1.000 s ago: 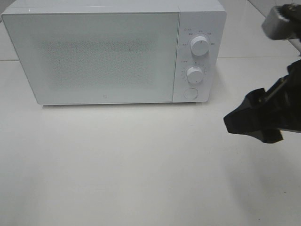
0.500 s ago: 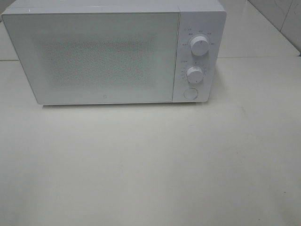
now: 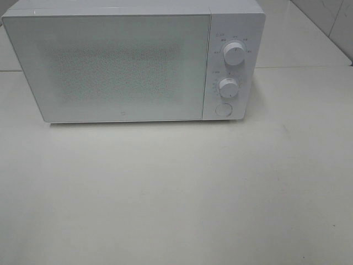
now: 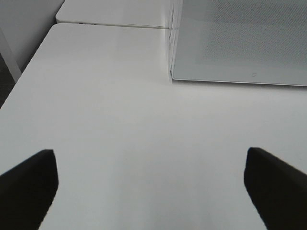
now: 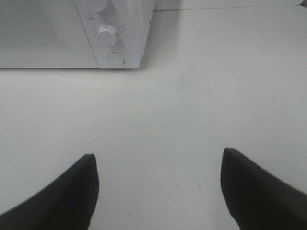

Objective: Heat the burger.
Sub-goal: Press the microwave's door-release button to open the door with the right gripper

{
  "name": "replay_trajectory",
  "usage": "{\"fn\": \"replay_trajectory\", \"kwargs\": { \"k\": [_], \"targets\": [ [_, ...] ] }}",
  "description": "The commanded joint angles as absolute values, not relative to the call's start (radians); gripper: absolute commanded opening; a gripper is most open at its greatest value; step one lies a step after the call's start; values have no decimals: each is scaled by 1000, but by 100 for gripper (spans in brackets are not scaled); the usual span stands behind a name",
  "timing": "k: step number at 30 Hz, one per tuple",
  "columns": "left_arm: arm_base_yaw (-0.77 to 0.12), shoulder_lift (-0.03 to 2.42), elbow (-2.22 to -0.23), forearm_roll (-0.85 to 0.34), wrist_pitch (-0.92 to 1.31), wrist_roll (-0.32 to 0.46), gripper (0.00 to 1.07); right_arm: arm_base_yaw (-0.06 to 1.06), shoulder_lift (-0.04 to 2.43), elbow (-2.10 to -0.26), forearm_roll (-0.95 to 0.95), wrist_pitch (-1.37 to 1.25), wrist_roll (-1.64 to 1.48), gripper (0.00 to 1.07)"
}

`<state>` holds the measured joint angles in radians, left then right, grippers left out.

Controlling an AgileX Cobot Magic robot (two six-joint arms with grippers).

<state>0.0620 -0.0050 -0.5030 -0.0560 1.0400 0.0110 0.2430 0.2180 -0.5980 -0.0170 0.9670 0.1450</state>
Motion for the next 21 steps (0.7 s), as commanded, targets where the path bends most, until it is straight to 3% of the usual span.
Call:
{"fn": "replay_trajectory", "kwargs": {
  "k": [1, 8, 21],
  "targets": [
    [64, -24, -500, -63, 1035, 11, 98, 179, 135, -560, -26, 966, 122, 70],
    [64, -24, -500, -63, 1035, 11, 98, 62, -25, -513, -28, 994, 119, 70],
    [64, -22, -500, -63, 1035, 11, 98, 51, -27, -514, -19, 990, 112, 69]
  ]
}}
